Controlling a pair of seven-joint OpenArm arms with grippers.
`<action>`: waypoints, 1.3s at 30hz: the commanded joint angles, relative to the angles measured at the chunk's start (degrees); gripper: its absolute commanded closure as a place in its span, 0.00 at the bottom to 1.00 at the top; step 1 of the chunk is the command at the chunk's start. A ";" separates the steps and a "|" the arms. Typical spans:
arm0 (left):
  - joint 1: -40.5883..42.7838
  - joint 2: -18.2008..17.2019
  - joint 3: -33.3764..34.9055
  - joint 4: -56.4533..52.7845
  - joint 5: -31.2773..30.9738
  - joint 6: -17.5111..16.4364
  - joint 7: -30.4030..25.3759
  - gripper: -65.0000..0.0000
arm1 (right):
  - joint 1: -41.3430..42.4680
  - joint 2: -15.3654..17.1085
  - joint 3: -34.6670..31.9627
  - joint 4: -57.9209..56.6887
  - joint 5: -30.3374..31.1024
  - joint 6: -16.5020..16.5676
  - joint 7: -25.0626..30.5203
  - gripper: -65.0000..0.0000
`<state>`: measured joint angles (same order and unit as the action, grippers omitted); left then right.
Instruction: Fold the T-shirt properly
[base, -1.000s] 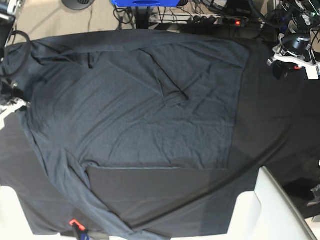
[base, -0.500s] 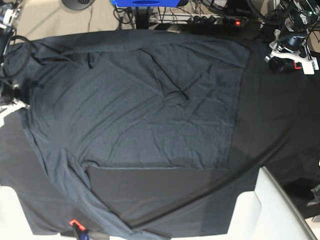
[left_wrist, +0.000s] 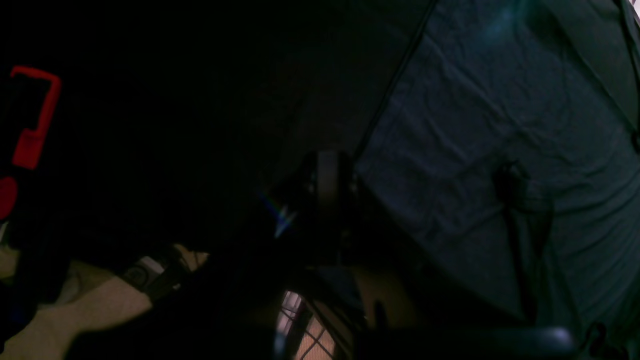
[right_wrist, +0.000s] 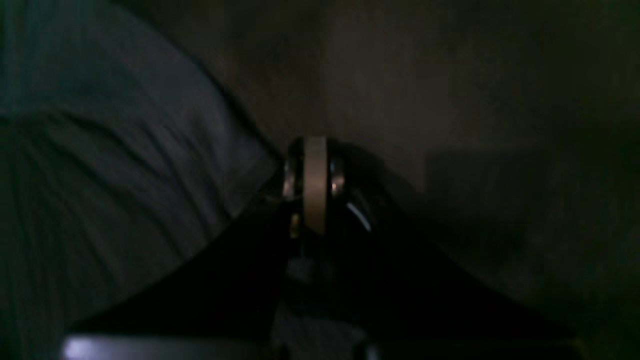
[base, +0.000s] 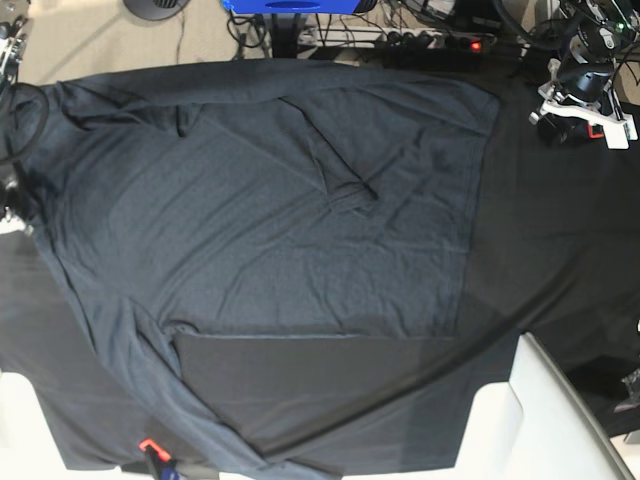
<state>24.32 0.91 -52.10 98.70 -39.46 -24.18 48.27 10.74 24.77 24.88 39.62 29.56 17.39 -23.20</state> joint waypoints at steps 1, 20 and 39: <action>0.26 -0.60 -0.34 0.69 -1.20 -0.39 -1.11 1.00 | 1.35 1.55 0.21 0.87 0.46 0.33 2.41 1.00; -0.62 -0.69 -0.34 0.25 -0.93 -0.39 -1.37 1.00 | -6.74 -5.65 0.21 21.18 0.46 0.85 -13.41 1.00; -2.12 -0.95 -0.34 -2.74 -0.93 -0.39 -1.37 1.00 | -1.73 -4.77 0.39 8.52 -9.12 0.42 -7.96 1.00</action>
<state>21.96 0.62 -52.07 95.18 -39.42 -24.18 47.81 8.14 18.96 25.12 47.72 20.99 18.44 -31.29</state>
